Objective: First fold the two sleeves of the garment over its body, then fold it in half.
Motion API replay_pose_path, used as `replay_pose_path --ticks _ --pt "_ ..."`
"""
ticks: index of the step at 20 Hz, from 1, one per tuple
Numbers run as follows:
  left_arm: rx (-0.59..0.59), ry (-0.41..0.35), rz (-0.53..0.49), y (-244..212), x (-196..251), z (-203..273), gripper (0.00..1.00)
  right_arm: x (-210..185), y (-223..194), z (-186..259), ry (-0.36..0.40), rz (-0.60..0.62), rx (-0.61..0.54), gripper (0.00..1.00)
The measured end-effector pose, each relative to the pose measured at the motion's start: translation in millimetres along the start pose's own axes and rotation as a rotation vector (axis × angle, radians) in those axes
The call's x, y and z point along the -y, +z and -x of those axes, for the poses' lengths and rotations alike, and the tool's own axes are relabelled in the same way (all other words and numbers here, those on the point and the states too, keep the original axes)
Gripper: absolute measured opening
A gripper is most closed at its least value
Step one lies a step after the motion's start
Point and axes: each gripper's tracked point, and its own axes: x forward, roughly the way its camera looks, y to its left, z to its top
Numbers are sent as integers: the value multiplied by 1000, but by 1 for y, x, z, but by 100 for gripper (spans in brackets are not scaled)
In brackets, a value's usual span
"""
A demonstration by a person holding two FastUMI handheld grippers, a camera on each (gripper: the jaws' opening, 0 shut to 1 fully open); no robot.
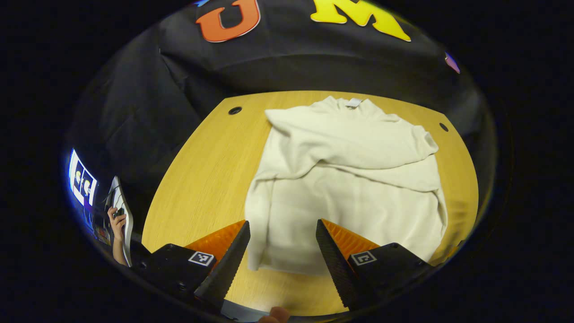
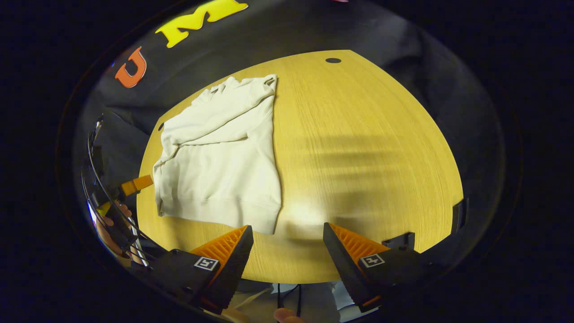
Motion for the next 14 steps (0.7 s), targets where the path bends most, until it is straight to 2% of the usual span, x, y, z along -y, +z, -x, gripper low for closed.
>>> replay_pose_path --ticks 4,9,10,11,14 --pt "-127 4 73 -38 -40 -13 95 -16 0 -17 -22 56 -43 98" --pt "-223 -60 57 -45 -28 -28 95 -23 5 -34 -67 60 -83 98" --pt "-235 -70 44 -43 -24 -29 87 -24 8 -36 -73 61 -87 94" --pt "-256 -91 32 -45 -14 -30 95 -25 8 -40 -80 59 -97 98" --pt "-342 -132 13 -53 9 -36 95 -12 7 -53 -173 18 -142 98"
